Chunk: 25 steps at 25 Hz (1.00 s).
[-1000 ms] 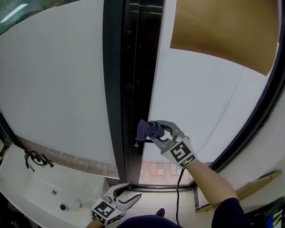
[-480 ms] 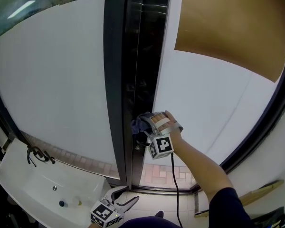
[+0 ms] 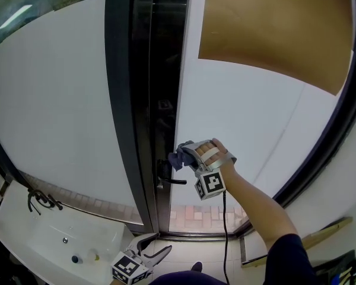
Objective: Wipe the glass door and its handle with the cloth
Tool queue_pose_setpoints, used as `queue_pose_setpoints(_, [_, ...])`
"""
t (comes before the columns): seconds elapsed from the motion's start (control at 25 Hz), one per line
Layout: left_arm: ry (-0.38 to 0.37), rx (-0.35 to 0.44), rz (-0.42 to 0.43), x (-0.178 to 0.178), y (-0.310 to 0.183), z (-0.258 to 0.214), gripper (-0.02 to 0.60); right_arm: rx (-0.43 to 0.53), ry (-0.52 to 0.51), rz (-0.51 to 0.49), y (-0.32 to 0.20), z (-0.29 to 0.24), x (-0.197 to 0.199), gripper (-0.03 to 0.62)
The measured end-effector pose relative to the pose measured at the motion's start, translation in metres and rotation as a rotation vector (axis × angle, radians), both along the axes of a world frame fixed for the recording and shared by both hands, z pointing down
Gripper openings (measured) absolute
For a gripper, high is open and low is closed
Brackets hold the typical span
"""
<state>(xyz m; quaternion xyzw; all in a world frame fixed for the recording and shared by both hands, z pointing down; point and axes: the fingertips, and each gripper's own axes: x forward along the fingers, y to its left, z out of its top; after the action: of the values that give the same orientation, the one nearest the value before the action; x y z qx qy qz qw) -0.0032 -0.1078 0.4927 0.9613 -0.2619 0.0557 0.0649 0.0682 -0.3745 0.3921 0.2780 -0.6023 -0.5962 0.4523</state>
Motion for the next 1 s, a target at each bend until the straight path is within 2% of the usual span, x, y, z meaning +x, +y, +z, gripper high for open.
queue_pose_setpoints(0.12, [-0.009,0.004,0.021,0.006,-0.003,0.002,0.224,-0.011,0.026,0.042,0.006,0.0,0.033,0.147])
queue_pose_setpoints(0.28, [-0.024,0.011,0.047,0.01,-0.005,0.006,0.225,0.004,0.009,0.109,0.011,-0.003,0.083,0.147])
queue_pose_setpoints(0.4, [-0.028,0.008,0.06,0.01,-0.003,0.005,0.224,-0.012,0.029,0.174,0.021,-0.002,0.122,0.147])
queue_pose_setpoints(0.72, [-0.038,0.001,0.057,0.001,-0.001,0.01,0.224,0.023,0.082,0.373,0.036,-0.01,0.235,0.147])
queue_pose_setpoints(0.88, [-0.041,0.006,0.046,-0.007,0.001,0.009,0.224,0.038,0.012,0.488,0.042,-0.016,0.27,0.148])
queue_pose_setpoints(1.0, [-0.045,-0.013,0.044,-0.011,0.005,0.013,0.224,0.038,-0.128,0.472,0.05,-0.024,0.25,0.149])
